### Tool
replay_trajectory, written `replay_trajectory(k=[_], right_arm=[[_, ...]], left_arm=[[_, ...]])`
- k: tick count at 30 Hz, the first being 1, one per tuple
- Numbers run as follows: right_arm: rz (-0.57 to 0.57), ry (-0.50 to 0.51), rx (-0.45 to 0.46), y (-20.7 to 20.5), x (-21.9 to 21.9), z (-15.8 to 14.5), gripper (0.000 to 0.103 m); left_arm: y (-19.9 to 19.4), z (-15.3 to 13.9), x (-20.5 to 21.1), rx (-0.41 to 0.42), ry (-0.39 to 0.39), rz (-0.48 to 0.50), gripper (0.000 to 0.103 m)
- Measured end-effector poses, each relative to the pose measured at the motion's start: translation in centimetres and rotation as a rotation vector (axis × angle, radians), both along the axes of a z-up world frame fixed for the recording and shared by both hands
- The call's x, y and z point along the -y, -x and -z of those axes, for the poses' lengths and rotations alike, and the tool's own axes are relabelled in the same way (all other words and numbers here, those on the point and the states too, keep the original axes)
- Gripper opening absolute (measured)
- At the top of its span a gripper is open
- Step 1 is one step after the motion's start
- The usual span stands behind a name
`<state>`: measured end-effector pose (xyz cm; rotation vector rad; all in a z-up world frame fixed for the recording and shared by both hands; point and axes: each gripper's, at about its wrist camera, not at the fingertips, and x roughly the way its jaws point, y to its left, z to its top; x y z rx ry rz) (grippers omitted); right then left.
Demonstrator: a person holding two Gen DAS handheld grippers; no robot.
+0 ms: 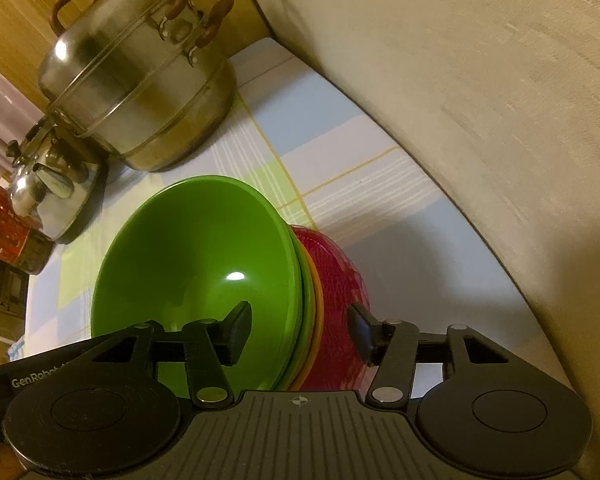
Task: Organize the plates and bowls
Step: 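Open both tools and pull them back from the stack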
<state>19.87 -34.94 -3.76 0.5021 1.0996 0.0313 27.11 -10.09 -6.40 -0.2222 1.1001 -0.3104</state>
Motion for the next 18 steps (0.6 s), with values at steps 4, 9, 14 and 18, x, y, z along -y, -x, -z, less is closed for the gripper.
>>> replay_trajectory(k=[4,9,14,18], right_arm=[[0.006,0.002,0.015,0.2,0.0,-0.7,0.054],[0.006,0.013,0.048,1.0,0.0,-2.1,0.054],[0.011,0.022,0.076,2.3,-0.1,-3.3,0.054],[0.03,0.001,0.09,3.8,-0.1,-4.2,0.054]], left_arm=[[0.6,-0.9,-0.5,0.027,0.009,-0.016,0.05],[1.8,-2.3,-1.7,0.075,0.029,-0.054,0.056],[3.7,-3.9,-2.8,0.131,0.026,-0.077,0.061],[5.5,-4.6,-3.6,0.173,0.0,-0.087,0.063]])
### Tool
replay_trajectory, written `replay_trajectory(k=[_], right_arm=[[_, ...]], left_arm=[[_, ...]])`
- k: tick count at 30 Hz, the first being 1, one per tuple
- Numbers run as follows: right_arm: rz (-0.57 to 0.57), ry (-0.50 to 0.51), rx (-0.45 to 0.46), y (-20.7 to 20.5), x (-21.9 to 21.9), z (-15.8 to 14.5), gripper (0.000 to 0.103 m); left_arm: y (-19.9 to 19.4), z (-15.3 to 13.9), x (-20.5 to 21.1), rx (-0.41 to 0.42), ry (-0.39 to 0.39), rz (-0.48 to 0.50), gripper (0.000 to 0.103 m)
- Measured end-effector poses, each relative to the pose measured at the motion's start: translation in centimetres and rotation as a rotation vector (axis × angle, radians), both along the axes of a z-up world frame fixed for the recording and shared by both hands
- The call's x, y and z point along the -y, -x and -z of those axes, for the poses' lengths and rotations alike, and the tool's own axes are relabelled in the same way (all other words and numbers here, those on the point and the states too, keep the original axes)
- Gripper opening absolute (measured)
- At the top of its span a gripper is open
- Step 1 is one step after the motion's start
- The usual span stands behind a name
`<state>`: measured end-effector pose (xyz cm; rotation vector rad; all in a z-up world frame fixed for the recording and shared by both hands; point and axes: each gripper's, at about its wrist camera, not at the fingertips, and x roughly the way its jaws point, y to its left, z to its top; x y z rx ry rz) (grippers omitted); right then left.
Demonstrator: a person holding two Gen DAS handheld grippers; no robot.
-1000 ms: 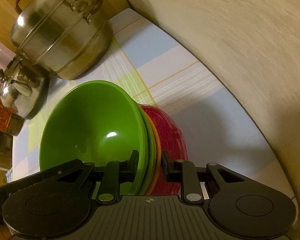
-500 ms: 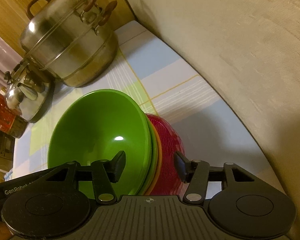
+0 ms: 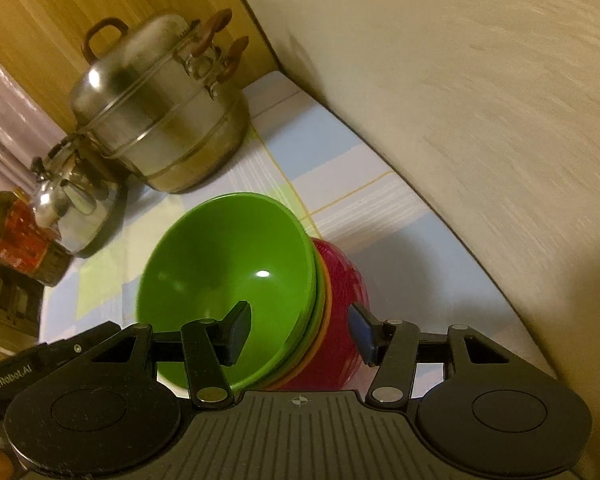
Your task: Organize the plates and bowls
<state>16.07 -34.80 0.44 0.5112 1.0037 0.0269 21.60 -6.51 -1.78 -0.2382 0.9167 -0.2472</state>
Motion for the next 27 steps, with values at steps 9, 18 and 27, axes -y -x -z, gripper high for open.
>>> replay_trajectory(k=[9,18,27], right_arm=[[0.001,-0.021,0.032,3.8,-1.3,-1.9,0.054],[-0.003,-0.018,0.057,7.5,-2.6,-2.6,0.054],[-0.021,0.024,0.066,10.6,-3.4,-2.2,0.054]], left_arm=[[4.8,-0.9,-0.3,0.066,-0.094,0.001,0.063],[9.2,-1.0,-0.1,0.118,-0.136,0.004,0.063],[12.2,-0.5,-0.4,0.105,-0.141,0.0,0.063]])
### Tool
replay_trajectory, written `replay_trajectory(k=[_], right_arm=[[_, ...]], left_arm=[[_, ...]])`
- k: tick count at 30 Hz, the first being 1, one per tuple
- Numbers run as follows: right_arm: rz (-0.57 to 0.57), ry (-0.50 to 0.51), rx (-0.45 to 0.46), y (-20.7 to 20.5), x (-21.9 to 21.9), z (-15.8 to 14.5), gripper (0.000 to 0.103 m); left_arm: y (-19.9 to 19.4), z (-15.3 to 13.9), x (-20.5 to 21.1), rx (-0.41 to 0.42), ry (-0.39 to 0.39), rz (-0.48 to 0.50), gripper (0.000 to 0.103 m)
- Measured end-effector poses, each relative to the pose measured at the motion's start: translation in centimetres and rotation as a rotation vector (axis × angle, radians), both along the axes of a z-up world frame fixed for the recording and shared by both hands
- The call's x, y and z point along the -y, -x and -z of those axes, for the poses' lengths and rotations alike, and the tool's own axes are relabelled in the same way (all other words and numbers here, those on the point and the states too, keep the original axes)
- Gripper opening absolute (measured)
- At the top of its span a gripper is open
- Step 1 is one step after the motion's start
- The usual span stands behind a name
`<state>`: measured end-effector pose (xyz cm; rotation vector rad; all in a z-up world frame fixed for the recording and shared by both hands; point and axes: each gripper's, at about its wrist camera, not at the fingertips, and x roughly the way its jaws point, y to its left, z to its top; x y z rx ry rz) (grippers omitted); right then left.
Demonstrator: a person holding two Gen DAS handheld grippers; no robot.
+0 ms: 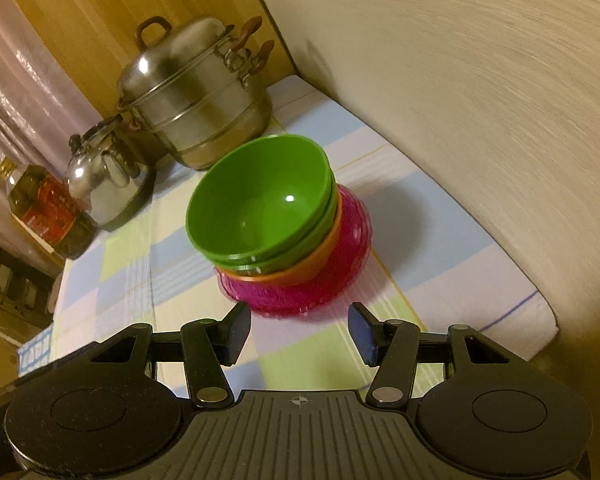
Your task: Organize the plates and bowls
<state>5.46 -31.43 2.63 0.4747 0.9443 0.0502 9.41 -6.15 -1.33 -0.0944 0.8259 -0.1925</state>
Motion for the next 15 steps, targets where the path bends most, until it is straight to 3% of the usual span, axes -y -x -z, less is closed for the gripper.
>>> replay_trajectory(k=[15], right_arm=[[-0.029,0.122,0.064,5.6,-2.5,-1.2,0.054]], left_arm=[[4.2,-0.8,0.1,0.0,-0.013,0.04,0.059]])
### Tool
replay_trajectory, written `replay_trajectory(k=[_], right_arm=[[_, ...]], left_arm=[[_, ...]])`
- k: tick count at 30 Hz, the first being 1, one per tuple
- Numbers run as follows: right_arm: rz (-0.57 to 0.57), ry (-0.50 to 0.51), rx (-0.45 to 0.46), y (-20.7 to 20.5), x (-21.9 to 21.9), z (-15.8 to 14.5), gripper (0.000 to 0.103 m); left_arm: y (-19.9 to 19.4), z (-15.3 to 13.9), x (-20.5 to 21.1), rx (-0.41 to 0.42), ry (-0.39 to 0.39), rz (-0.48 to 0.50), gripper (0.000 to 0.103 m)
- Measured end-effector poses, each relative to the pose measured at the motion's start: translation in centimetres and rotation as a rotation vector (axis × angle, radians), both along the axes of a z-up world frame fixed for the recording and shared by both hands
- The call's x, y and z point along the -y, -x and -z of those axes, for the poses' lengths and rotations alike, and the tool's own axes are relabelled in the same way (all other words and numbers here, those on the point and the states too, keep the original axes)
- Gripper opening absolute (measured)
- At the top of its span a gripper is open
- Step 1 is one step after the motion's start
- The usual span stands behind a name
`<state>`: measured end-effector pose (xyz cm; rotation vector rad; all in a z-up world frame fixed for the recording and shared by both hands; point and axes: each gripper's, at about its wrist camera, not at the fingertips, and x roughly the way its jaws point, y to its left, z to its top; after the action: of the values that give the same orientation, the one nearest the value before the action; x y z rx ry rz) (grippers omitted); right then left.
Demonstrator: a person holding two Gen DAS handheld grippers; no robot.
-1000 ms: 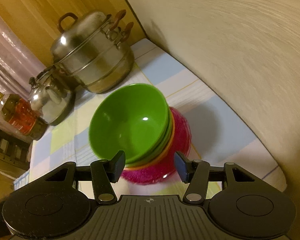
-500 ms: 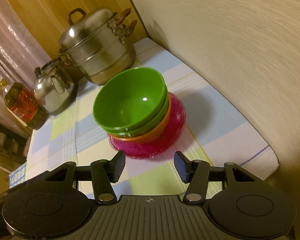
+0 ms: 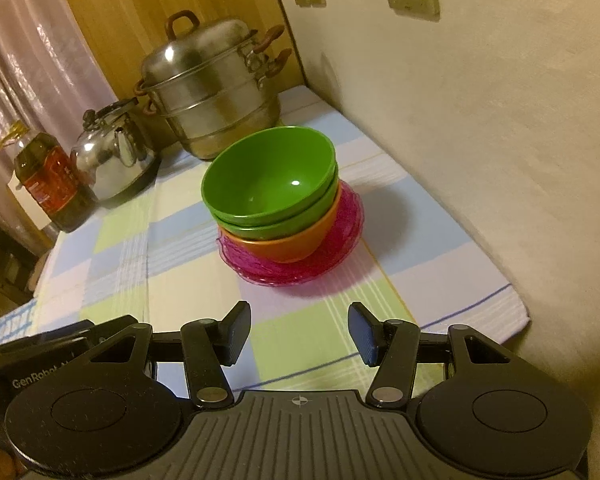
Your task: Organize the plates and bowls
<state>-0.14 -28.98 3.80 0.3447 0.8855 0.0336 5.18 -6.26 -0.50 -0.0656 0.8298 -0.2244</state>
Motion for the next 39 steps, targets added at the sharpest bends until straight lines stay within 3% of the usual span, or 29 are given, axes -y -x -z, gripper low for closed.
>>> replay_trajectory(k=[15,24,39], right_arm=[[-0.049,0.1,0.068,5.1,-2.2,-1.3,0.054],[-0.088,0.139,0.084,7.1,-3.2,-1.4,0.054],[-0.076,0.141,0.121,9.2,-2.8,-1.6,0.054]], left_arm=[[5.1,-1.5,-0.9,0.032,0.023,-0.023,0.059],[7.6,-1.4,-0.2,0.047,-0.042,-0.02,0.061],[9.3,-0.7,1.0,0.064,-0.033,-0.017,0.061]])
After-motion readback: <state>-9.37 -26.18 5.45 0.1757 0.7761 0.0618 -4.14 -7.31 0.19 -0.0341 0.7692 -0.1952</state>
